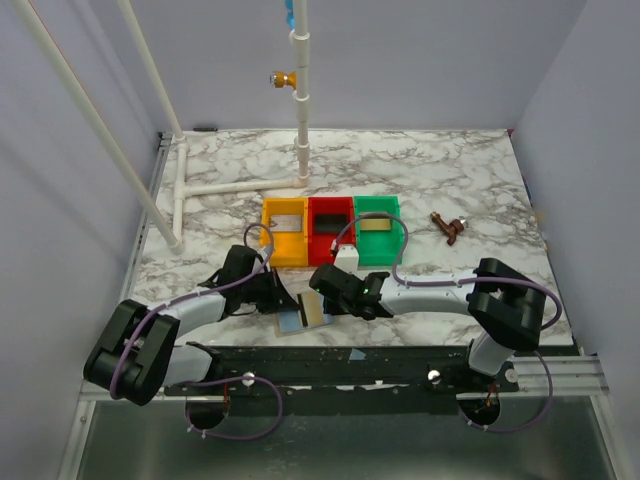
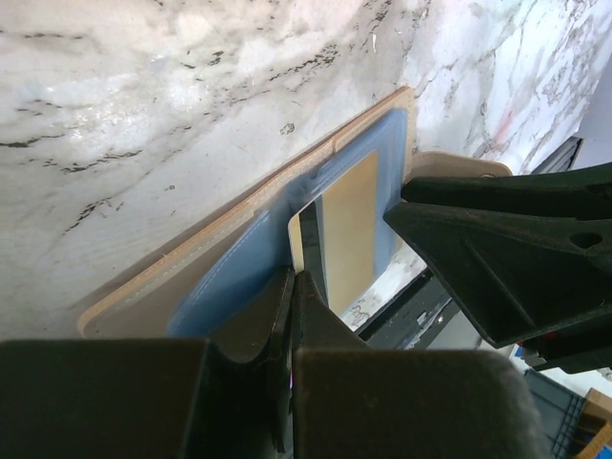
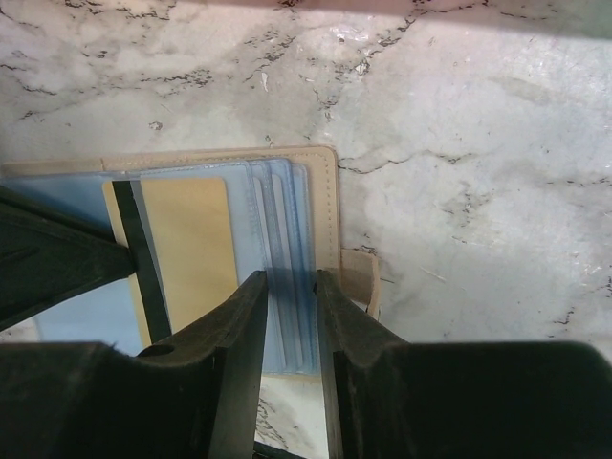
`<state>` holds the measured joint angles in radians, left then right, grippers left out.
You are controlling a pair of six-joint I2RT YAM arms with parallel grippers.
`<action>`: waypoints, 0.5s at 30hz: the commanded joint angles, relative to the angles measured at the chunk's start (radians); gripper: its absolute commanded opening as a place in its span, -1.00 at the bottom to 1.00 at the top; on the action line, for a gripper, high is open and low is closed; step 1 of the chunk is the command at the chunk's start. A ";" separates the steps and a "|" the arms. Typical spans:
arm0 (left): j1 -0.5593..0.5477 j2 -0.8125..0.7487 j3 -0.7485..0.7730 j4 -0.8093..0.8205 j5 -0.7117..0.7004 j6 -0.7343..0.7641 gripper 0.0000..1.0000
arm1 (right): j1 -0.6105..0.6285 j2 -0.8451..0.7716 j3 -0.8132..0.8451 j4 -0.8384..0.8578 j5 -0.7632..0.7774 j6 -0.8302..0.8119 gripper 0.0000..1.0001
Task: Take the credit cards out of the card holder
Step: Remove the credit card from the card holder.
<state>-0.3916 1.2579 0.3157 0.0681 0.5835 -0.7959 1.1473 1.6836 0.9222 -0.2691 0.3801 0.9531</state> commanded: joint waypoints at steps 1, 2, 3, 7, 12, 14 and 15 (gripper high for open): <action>0.015 -0.011 0.016 -0.067 -0.043 0.054 -1.00 | 0.003 0.028 -0.026 -0.122 0.059 -0.014 -0.40; 0.016 -0.017 0.018 -0.092 -0.051 0.059 -1.00 | 0.003 0.028 -0.025 -0.122 0.060 -0.014 -0.40; 0.018 -0.023 0.020 -0.104 -0.057 0.063 -1.00 | 0.003 0.028 -0.025 -0.121 0.059 -0.013 -0.40; 0.019 -0.041 0.025 -0.137 -0.077 0.075 -1.00 | 0.003 0.028 -0.026 -0.122 0.058 -0.012 -0.40; 0.024 -0.050 0.025 -0.155 -0.090 0.082 -1.00 | 0.003 0.028 -0.023 -0.121 0.056 -0.014 -0.40; 0.027 -0.052 0.023 -0.160 -0.092 0.081 -1.00 | 0.004 0.030 -0.023 -0.121 0.057 -0.014 -0.40; 0.027 -0.055 0.023 -0.164 -0.096 0.081 -1.00 | 0.004 0.030 -0.022 -0.121 0.056 -0.014 -0.40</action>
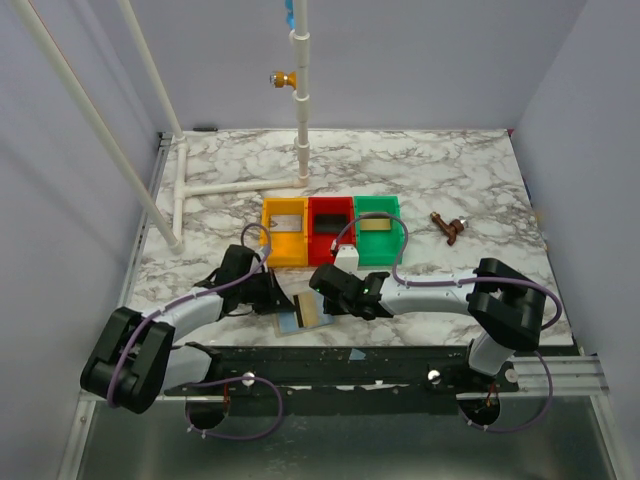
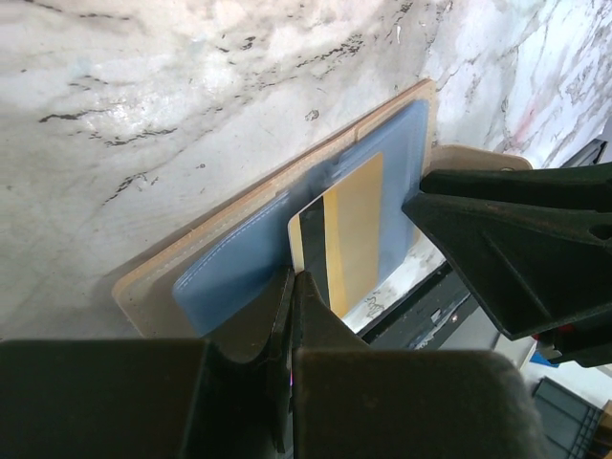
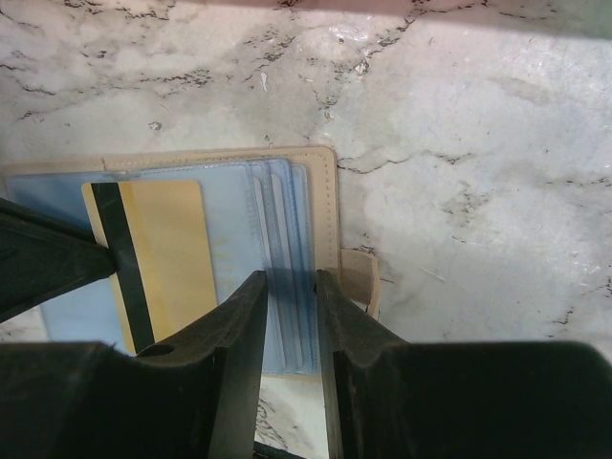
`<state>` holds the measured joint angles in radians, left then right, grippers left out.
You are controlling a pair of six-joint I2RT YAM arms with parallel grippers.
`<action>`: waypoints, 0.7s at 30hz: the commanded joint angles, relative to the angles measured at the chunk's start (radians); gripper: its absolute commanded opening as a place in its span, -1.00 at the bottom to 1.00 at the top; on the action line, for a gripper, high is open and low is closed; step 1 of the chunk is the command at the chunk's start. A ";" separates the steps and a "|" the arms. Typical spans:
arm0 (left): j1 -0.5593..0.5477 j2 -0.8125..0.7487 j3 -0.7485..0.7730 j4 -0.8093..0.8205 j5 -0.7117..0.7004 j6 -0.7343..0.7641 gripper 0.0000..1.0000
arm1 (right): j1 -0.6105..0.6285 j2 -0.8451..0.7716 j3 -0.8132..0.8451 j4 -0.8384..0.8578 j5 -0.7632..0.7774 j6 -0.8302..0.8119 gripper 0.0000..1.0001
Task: Take the credit cards out of the card holder
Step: Remove the credit card from the card holder.
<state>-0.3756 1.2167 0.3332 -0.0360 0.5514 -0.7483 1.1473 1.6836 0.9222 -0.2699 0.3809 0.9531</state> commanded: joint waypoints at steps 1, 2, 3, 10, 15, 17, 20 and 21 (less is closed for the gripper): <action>0.013 -0.018 0.004 -0.065 -0.067 0.033 -1.00 | 0.003 0.031 -0.023 -0.120 0.055 -0.015 -0.40; 0.014 -0.021 0.004 -0.070 -0.072 0.033 -1.00 | 0.004 0.030 -0.022 -0.120 0.056 -0.015 -0.40; 0.016 -0.024 0.003 -0.078 -0.077 0.032 -1.00 | 0.003 0.029 -0.023 -0.120 0.056 -0.015 -0.40; 0.043 -0.046 -0.003 -0.082 -0.038 0.024 -1.00 | 0.003 0.027 -0.021 -0.118 0.057 -0.017 -0.40; 0.067 -0.073 0.002 -0.111 -0.036 0.027 -1.00 | 0.004 0.024 -0.022 -0.118 0.057 -0.015 -0.40; 0.074 -0.088 0.005 -0.131 -0.041 0.030 -1.00 | 0.003 0.021 -0.021 -0.118 0.058 -0.016 -0.40; 0.082 -0.111 0.016 -0.161 -0.048 0.039 -1.00 | 0.004 0.018 -0.021 -0.118 0.060 -0.017 -0.40; 0.083 -0.122 0.017 -0.169 -0.052 0.038 -1.00 | 0.003 0.017 -0.021 -0.118 0.060 -0.017 -0.40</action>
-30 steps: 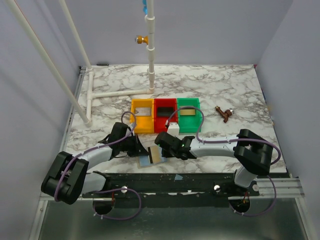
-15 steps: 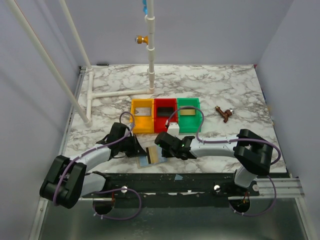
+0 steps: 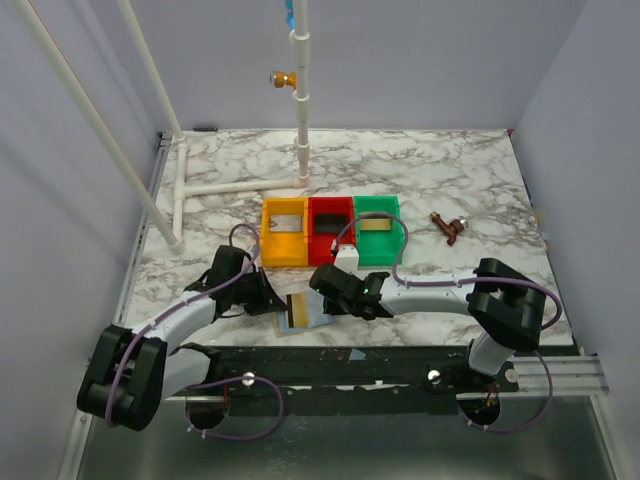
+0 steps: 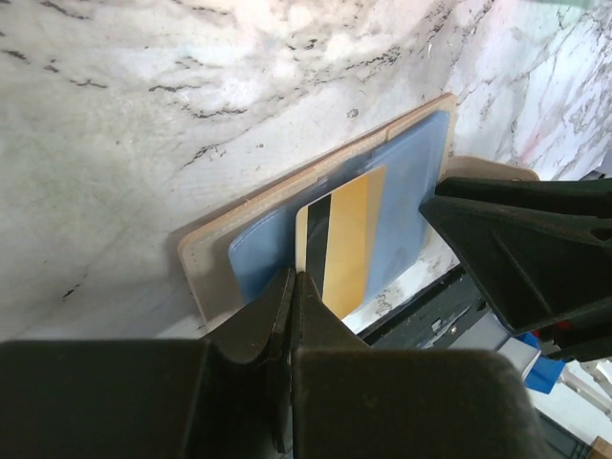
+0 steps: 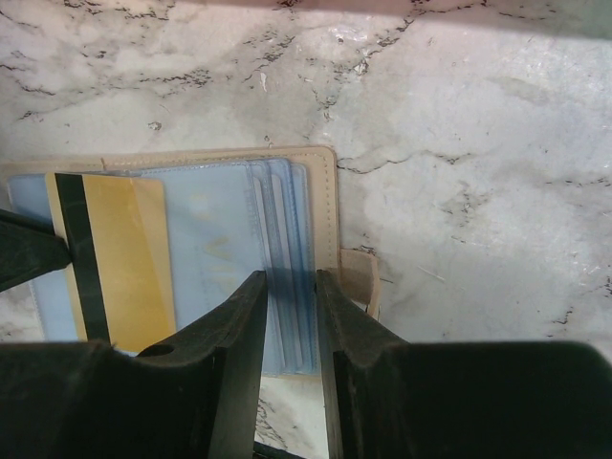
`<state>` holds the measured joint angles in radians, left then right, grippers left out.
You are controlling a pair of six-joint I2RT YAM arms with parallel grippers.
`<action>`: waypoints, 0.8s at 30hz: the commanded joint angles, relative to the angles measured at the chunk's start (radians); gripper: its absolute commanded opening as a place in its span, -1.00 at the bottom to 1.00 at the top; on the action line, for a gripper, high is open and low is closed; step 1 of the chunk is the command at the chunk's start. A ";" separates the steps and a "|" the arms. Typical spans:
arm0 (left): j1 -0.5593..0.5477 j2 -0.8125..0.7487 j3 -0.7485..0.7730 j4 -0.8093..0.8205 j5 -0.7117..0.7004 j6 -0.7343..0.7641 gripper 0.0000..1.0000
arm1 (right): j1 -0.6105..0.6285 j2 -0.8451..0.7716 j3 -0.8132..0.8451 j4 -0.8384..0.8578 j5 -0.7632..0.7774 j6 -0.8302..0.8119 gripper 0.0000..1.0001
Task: Take the credit cards out of the card holder
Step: Remove the credit card from the card holder.
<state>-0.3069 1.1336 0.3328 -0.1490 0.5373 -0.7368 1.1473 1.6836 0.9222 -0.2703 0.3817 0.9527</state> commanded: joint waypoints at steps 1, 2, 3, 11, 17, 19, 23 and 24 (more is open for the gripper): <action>0.015 -0.046 0.021 -0.065 -0.040 0.028 -1.00 | 0.003 0.016 -0.021 -0.118 0.059 -0.016 -0.40; 0.015 -0.054 0.025 -0.073 -0.042 0.030 -1.00 | 0.004 0.016 -0.020 -0.118 0.060 -0.017 -0.40; 0.015 -0.060 0.027 -0.078 -0.042 0.031 -1.00 | 0.003 0.016 -0.018 -0.118 0.060 -0.018 -0.40; 0.017 -0.076 0.040 -0.095 -0.028 0.042 -1.00 | 0.003 0.011 -0.014 -0.117 0.062 -0.020 -0.40; 0.017 -0.102 0.045 -0.120 -0.034 0.037 -1.00 | 0.004 0.009 -0.012 -0.119 0.063 -0.020 -0.40; 0.018 -0.115 0.050 -0.131 -0.035 0.036 -1.00 | 0.003 0.007 -0.012 -0.121 0.065 -0.021 -0.40; 0.019 -0.137 0.065 -0.154 -0.037 0.038 -1.00 | 0.004 0.002 -0.011 -0.125 0.072 -0.021 -0.40; 0.019 -0.141 0.067 -0.158 -0.036 0.040 -1.00 | 0.004 -0.001 -0.010 -0.127 0.073 -0.020 -0.40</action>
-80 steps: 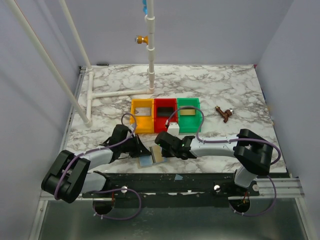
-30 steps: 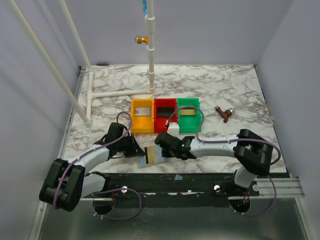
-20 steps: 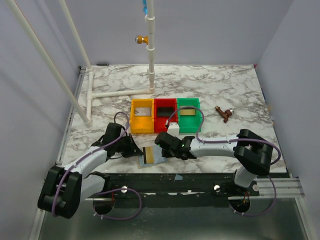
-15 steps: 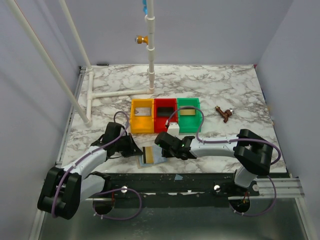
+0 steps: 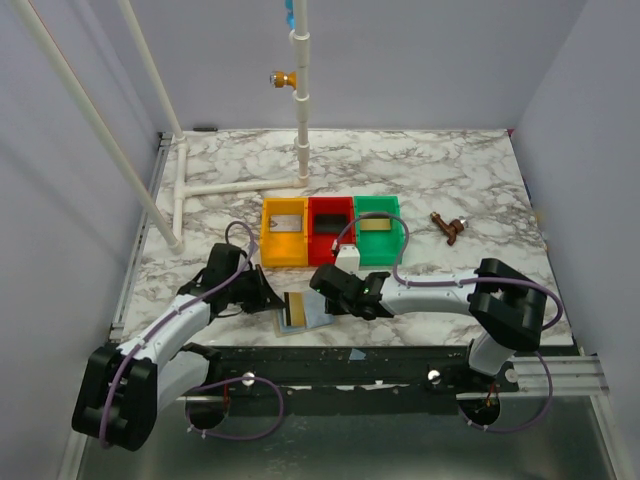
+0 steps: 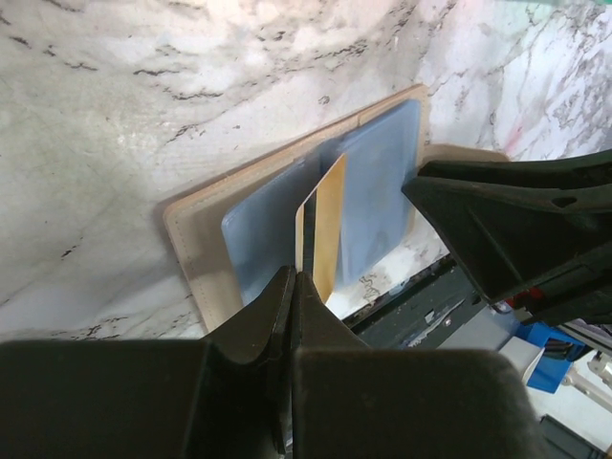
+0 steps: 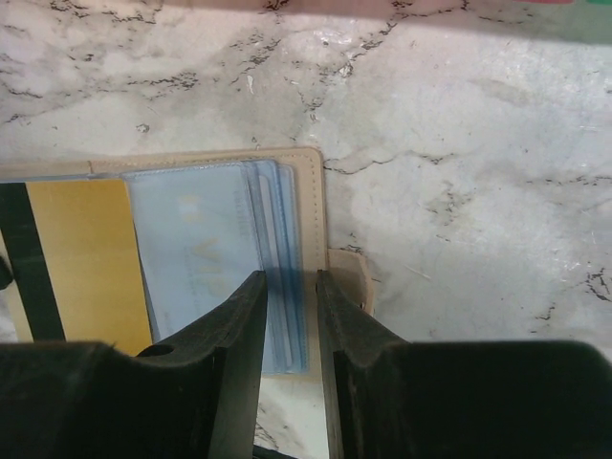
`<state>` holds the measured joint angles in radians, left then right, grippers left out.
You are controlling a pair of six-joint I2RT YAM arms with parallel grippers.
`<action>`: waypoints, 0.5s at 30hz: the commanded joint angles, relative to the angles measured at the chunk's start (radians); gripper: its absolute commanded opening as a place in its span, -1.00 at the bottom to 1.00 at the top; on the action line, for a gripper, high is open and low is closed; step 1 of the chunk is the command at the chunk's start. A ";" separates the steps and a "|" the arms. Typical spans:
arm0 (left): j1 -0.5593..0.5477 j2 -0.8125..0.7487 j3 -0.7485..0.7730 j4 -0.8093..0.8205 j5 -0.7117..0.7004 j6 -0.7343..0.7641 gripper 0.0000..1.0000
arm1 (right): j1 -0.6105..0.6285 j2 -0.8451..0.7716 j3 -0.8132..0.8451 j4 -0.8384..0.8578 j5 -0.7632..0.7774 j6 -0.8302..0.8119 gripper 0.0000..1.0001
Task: Take the credit cards out of the card holder
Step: Remove the credit card from the card holder, then place the credit card in the storage box.
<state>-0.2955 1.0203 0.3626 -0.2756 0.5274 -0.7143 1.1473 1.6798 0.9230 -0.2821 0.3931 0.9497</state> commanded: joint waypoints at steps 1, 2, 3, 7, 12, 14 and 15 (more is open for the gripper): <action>0.007 -0.029 0.038 -0.033 -0.026 0.018 -1.00 | 0.003 0.001 -0.010 -0.117 0.062 -0.018 -0.40; 0.007 -0.031 0.038 -0.035 -0.023 0.021 -1.00 | 0.004 -0.002 -0.009 -0.117 0.064 -0.018 -0.40; 0.007 -0.030 0.039 -0.034 -0.020 0.023 -1.00 | 0.004 -0.006 -0.008 -0.118 0.066 -0.017 -0.40; 0.007 -0.036 0.049 -0.040 -0.006 0.027 -1.00 | 0.004 -0.023 -0.004 -0.120 0.070 -0.023 -0.40; 0.007 -0.058 0.086 -0.064 0.002 0.033 -1.00 | 0.003 -0.077 0.013 -0.107 0.066 -0.040 -0.37; 0.007 -0.062 0.096 -0.066 0.008 0.036 -1.00 | 0.003 -0.117 0.018 -0.091 0.064 -0.053 -0.29; 0.007 -0.061 0.101 -0.065 0.013 0.038 -1.00 | 0.003 -0.140 0.020 -0.081 0.064 -0.062 -0.26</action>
<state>-0.2955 0.9791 0.4191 -0.3283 0.5278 -0.6979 1.1473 1.6260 0.9230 -0.3603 0.4156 0.9222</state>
